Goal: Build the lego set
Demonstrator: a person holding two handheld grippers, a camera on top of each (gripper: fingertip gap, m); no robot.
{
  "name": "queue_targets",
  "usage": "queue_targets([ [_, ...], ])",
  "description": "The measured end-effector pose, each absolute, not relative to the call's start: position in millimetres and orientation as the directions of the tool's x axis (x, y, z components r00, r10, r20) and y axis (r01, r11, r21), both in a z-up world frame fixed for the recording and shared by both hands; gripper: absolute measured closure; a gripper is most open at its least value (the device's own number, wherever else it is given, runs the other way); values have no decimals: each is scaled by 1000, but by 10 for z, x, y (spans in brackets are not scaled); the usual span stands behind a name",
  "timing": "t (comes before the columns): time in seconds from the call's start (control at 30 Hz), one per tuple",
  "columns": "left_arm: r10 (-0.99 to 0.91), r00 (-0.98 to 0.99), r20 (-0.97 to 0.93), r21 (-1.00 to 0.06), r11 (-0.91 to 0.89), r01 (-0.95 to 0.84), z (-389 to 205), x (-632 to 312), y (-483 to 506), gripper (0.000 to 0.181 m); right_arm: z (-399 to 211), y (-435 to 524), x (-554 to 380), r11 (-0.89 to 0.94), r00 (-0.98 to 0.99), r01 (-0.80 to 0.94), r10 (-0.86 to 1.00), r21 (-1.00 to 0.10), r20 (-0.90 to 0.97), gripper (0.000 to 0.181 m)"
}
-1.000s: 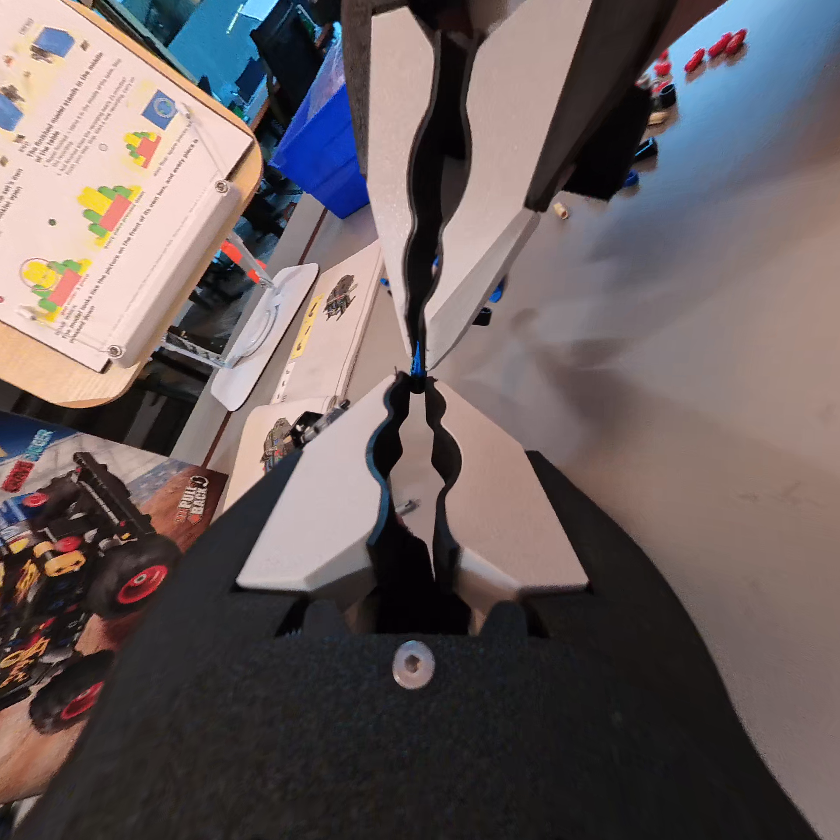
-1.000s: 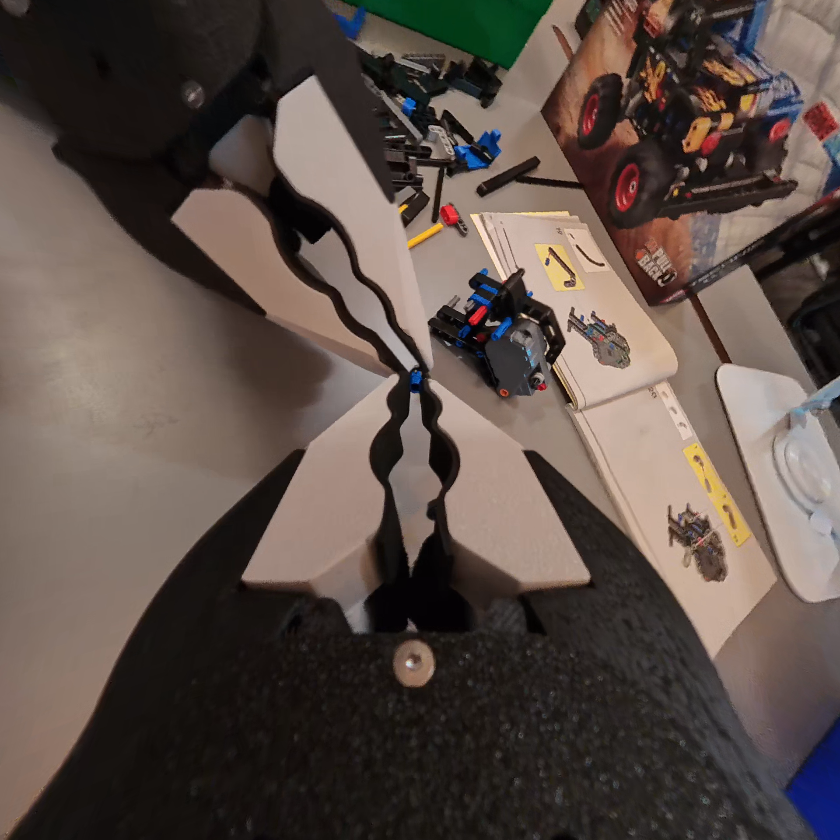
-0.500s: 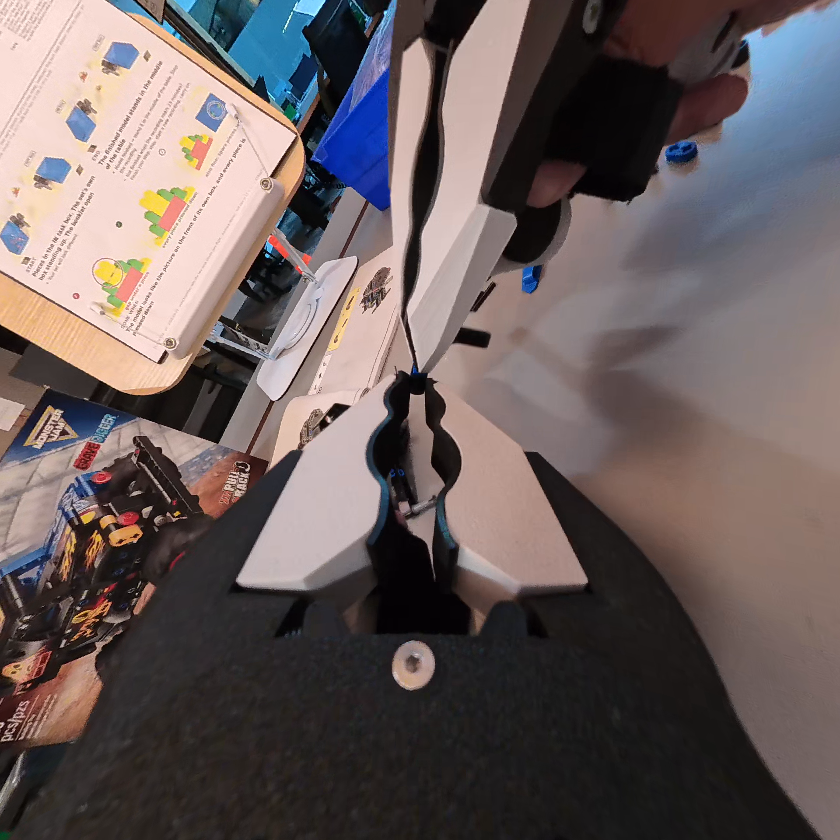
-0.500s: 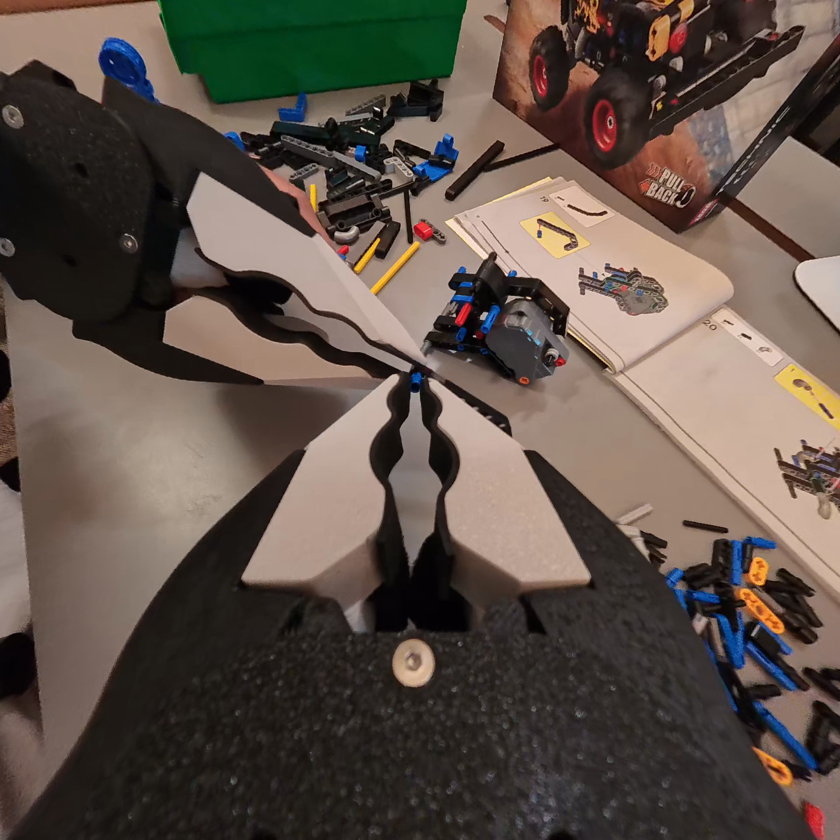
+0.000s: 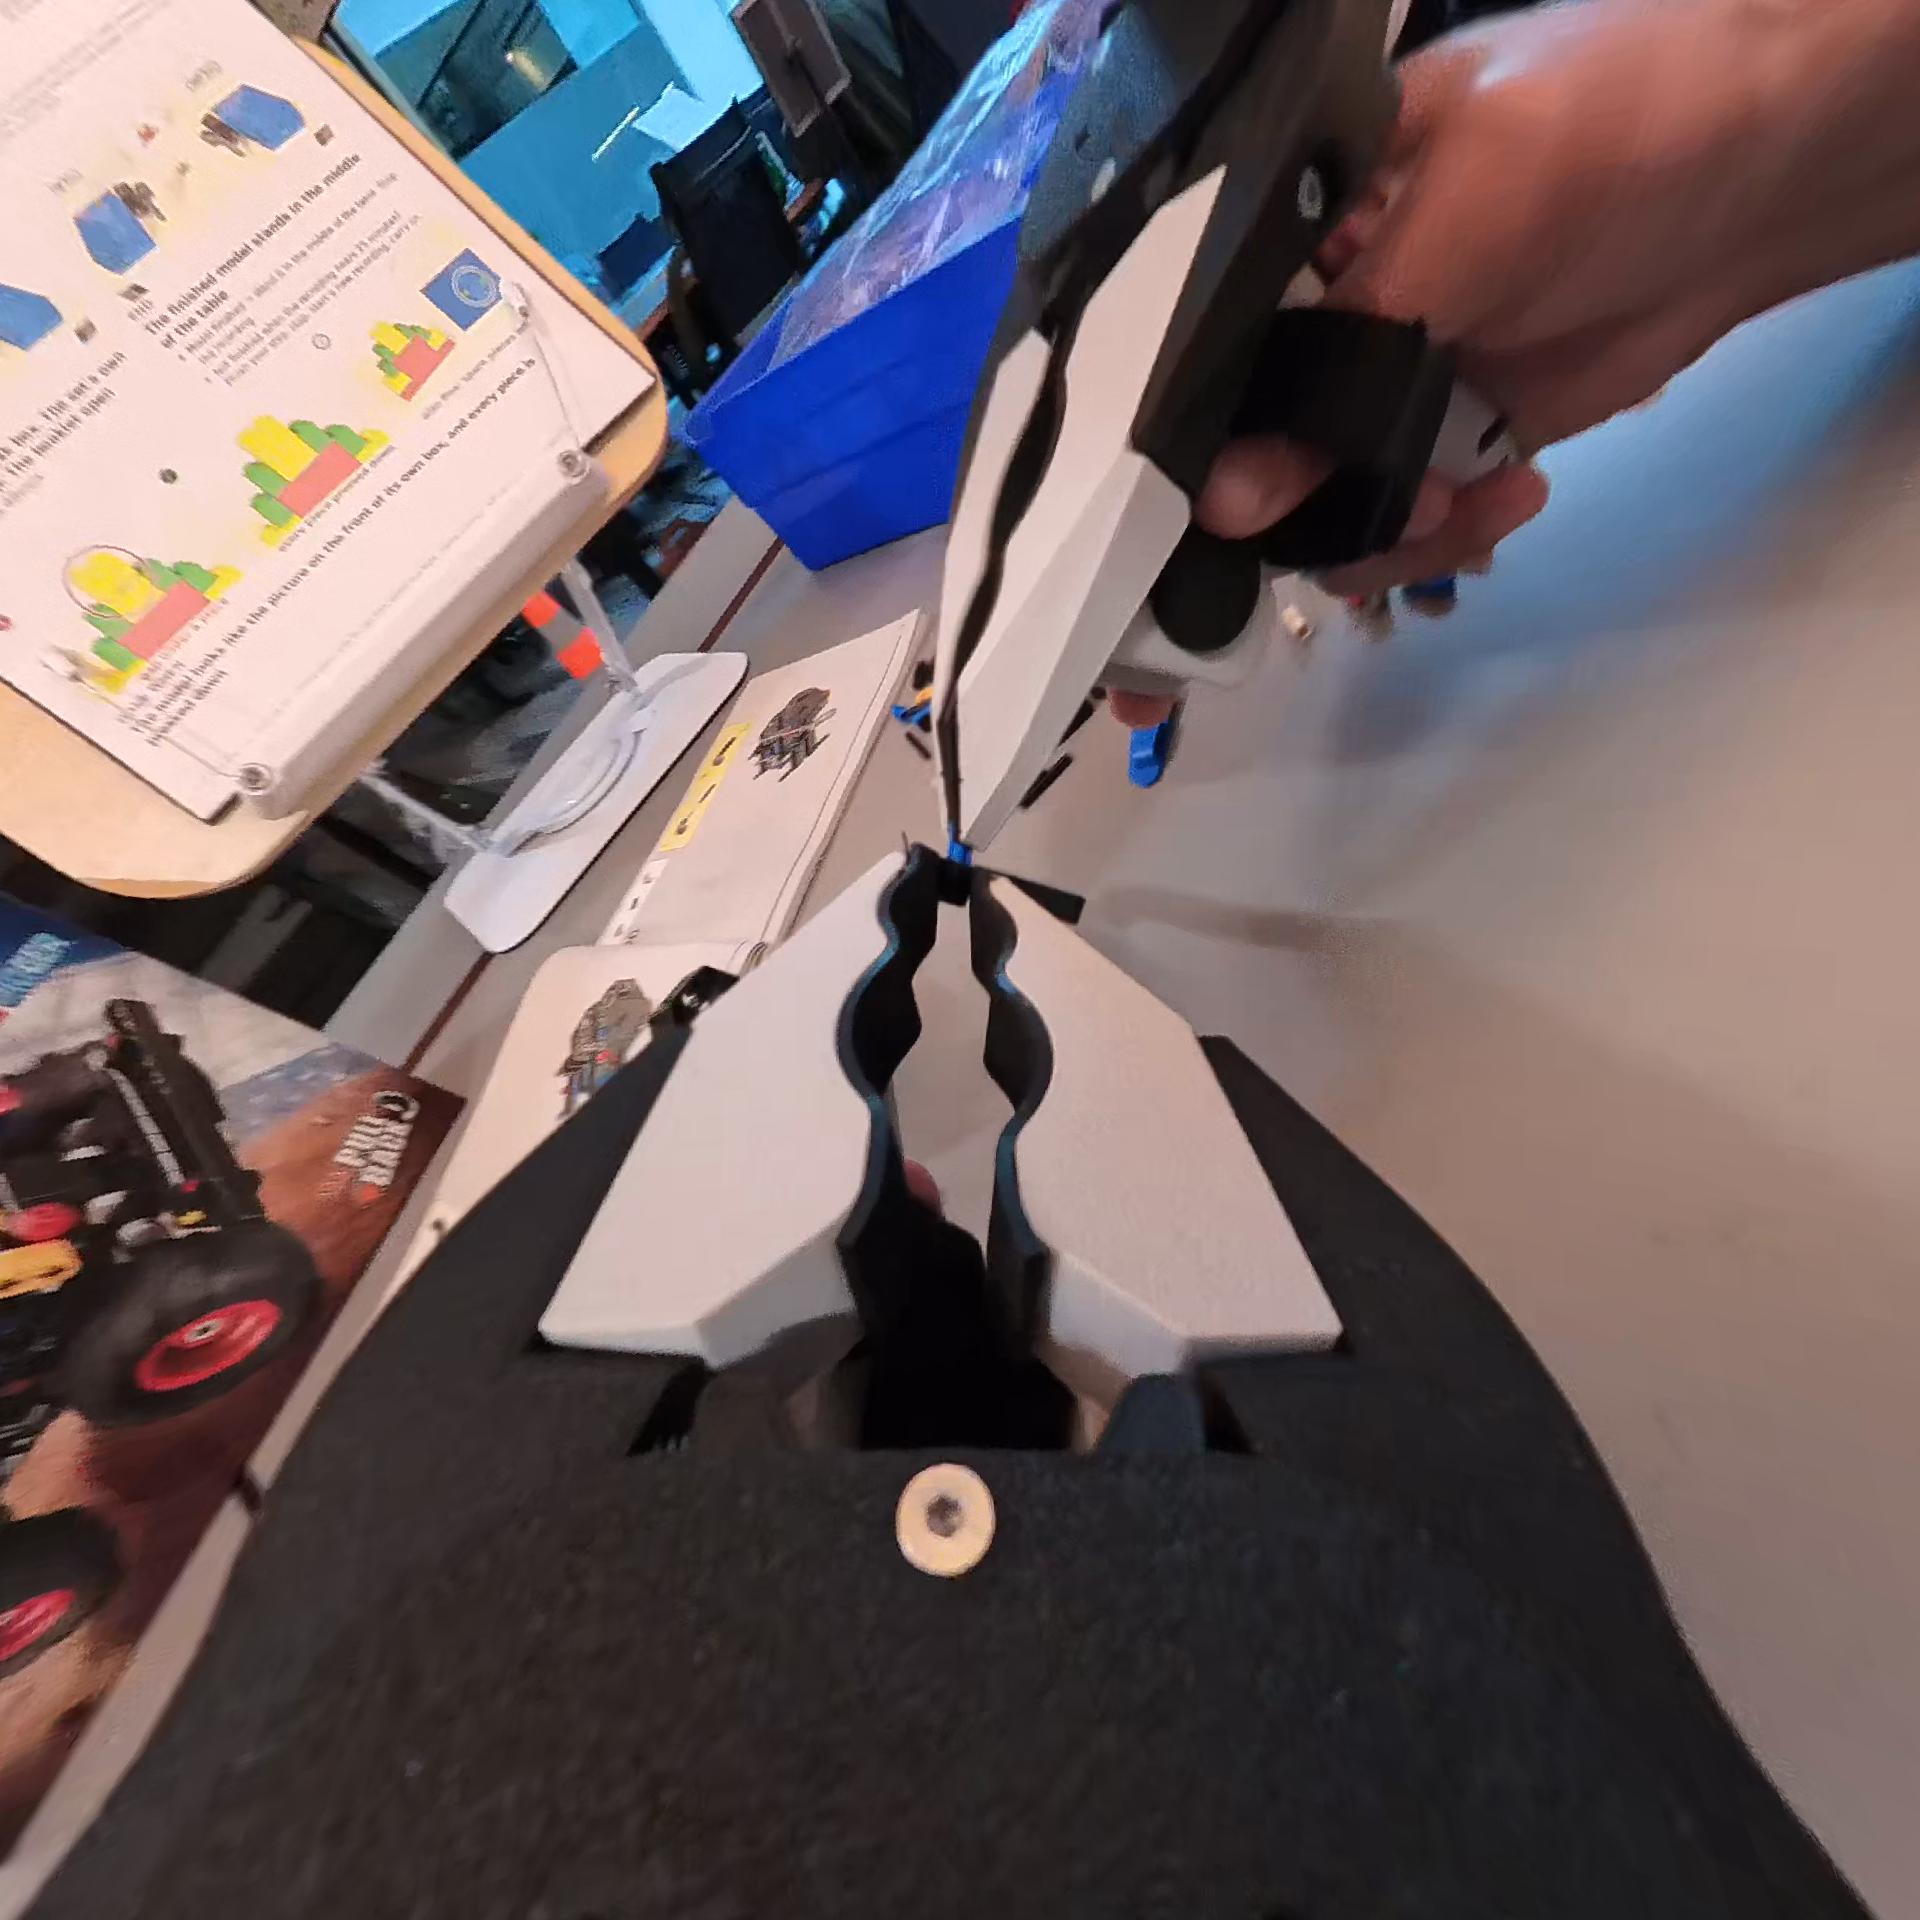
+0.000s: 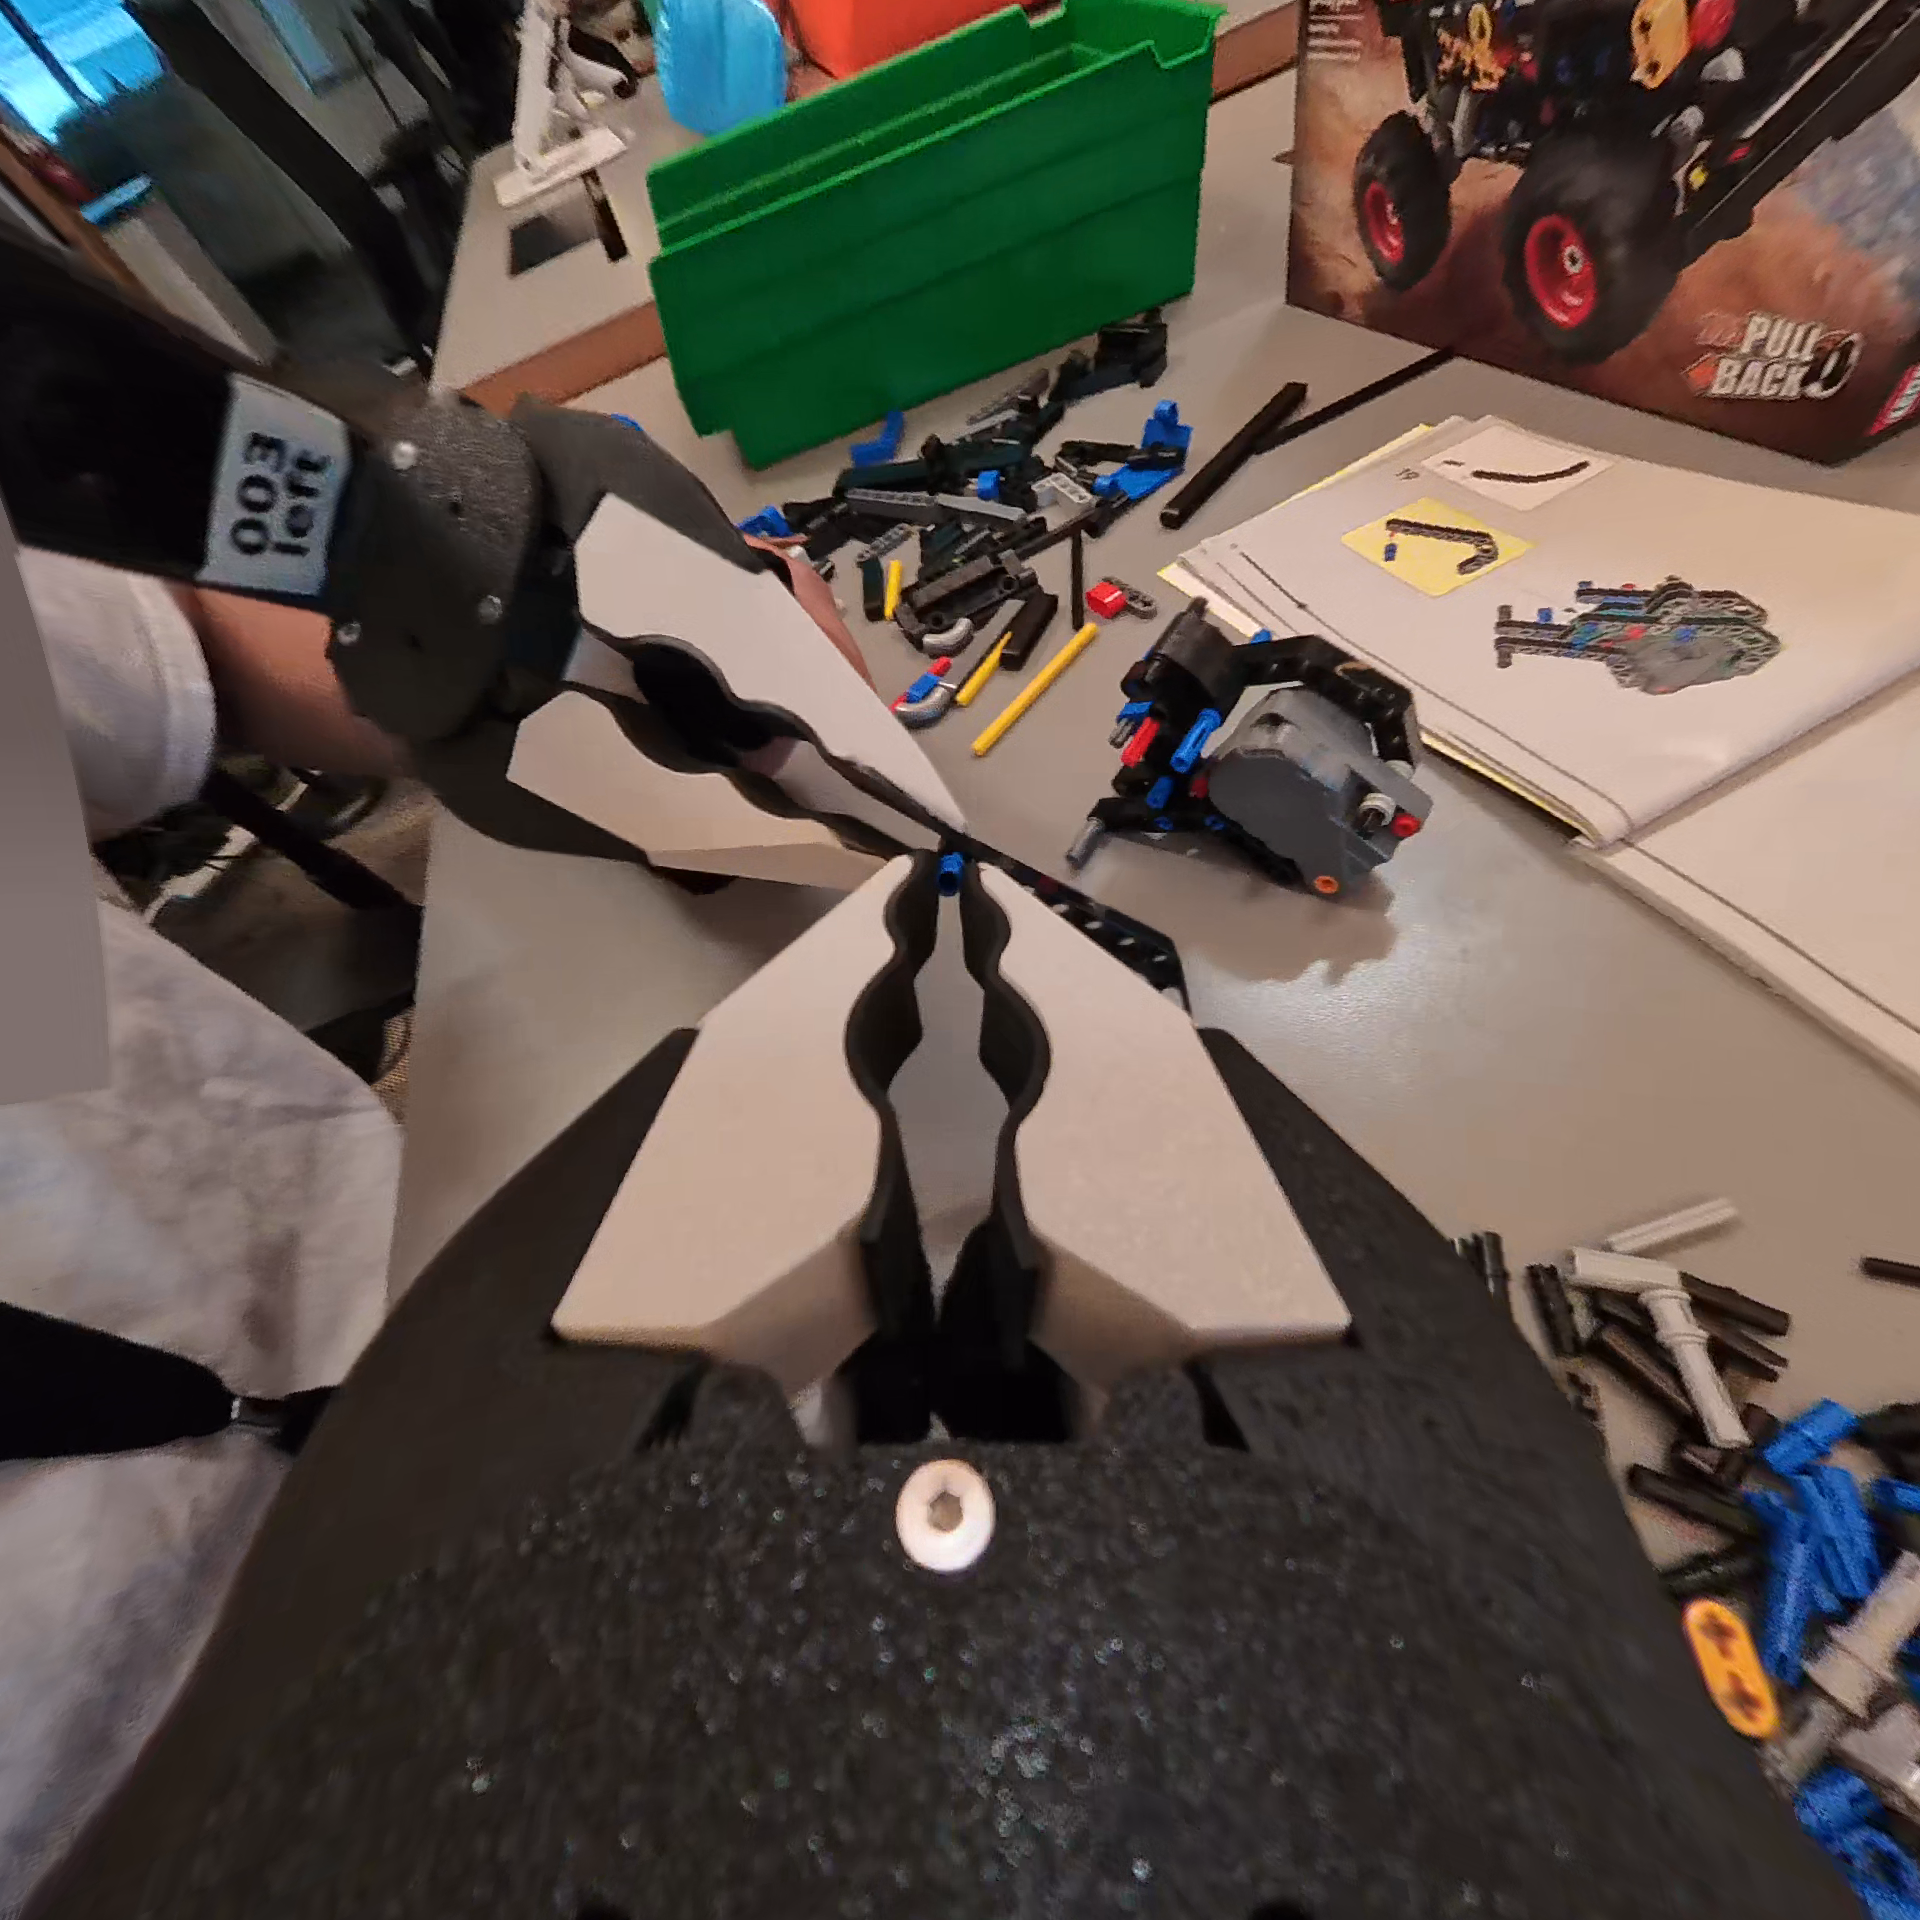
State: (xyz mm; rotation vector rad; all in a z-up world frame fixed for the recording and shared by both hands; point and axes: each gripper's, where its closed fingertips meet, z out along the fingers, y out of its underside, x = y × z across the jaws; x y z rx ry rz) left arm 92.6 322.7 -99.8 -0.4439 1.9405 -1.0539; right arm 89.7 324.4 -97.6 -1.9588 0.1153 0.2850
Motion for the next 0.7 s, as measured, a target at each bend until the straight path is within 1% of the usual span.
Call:
queue_targets([
  [0.03,-649,-583,-488,-831,550,83,-979,921,3219,178,-955,3241,893,-386,962,-221,64,-896,-264,178],
  [0.13,-671,-618,-409,-877,476,64,-922,911,3201,178,-892,3230,883,-357,936,-283,102,-890,-338,178],
  [0.23,-668,-636,-386,-892,446,73,-879,891,3182,177,-851,3213,859,-348,879,-380,152,-857,-452,178],
  [0.3,-667,-646,-370,-900,431,71,-873,878,3179,177,-850,3211,848,-356,856,-408,171,-841,-488,178],
  [0.43,-677,-658,-329,-917,396,51,-868,882,3192,178,-845,3227,849,-351,873,-386,160,-853,-460,178],
  [0.7,-677,-660,-324,-917,397,43,-880,891,3194,177,-863,3235,859,-350,901,-344,140,-872,-411,178],
])
